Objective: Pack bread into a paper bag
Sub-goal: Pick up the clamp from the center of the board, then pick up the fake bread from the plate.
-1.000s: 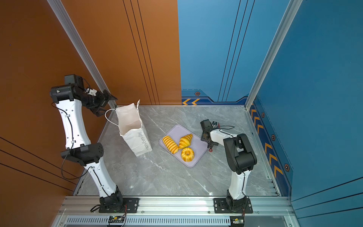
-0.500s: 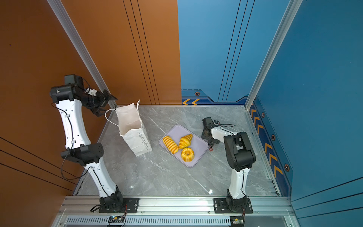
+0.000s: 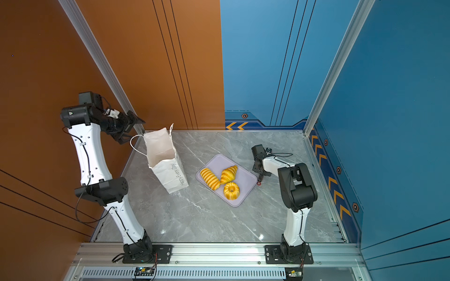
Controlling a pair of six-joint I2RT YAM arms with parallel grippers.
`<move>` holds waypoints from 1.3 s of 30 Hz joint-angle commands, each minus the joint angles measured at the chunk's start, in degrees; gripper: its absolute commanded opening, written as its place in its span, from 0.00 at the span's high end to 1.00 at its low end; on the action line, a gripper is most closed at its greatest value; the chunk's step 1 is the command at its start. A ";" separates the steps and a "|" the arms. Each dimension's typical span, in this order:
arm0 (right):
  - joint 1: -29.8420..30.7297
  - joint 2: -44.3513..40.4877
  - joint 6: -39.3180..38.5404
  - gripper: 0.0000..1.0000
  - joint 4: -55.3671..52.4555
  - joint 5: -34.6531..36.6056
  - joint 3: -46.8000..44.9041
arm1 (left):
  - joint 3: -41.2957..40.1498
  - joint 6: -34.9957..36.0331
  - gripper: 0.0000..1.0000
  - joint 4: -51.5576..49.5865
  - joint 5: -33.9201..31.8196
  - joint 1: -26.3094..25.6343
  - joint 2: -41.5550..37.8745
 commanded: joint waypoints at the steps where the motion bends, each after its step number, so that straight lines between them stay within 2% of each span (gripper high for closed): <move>1: 2.83 -9.12 -0.88 1.00 -1.38 4.56 -4.81 | -0.13 0.81 0.08 -10.19 0.23 -0.24 -1.48; 5: 5.61 -20.48 -0.30 1.00 -3.69 5.53 -9.70 | -0.04 0.73 0.08 -10.19 0.32 -0.77 -1.31; 9: 8.41 -28.94 -0.92 1.00 -6.64 0.56 -11.90 | 0.40 0.71 0.08 -10.19 0.32 -1.08 -1.24; 14: 12.03 -35.22 1.69 1.00 -10.43 -5.57 -13.00 | 1.05 0.67 0.08 -10.19 0.32 -1.42 -0.89; 18: 16.20 -39.37 5.39 1.00 -12.50 -4.61 -13.71 | 1.61 0.59 0.08 -10.13 0.40 -1.69 -0.71; 20: 17.75 -41.38 7.24 0.90 -12.52 -3.91 -14.03 | 1.72 0.62 0.08 -10.10 0.57 -1.70 -0.62; 22: 19.19 -43.25 8.46 0.86 -12.82 -3.19 -13.81 | 1.97 0.56 0.08 -10.16 0.83 -1.70 -0.53; 27: 21.73 -44.04 9.96 0.75 -13.12 -1.33 -13.10 | 2.68 0.61 0.08 -10.01 1.32 -1.59 -0.18; 32: 23.38 -40.25 9.54 0.71 -13.75 -1.08 -10.68 | 3.13 0.56 0.08 -9.92 1.81 -1.54 0.28; 37: 25.34 -37.51 9.76 0.57 -14.74 0.61 -8.15 | 3.48 0.55 0.08 -9.75 2.33 -1.35 0.56; 39: 25.45 -37.25 9.82 0.54 -14.82 0.88 -7.47 | 3.55 0.62 0.08 -9.75 2.52 -1.26 0.76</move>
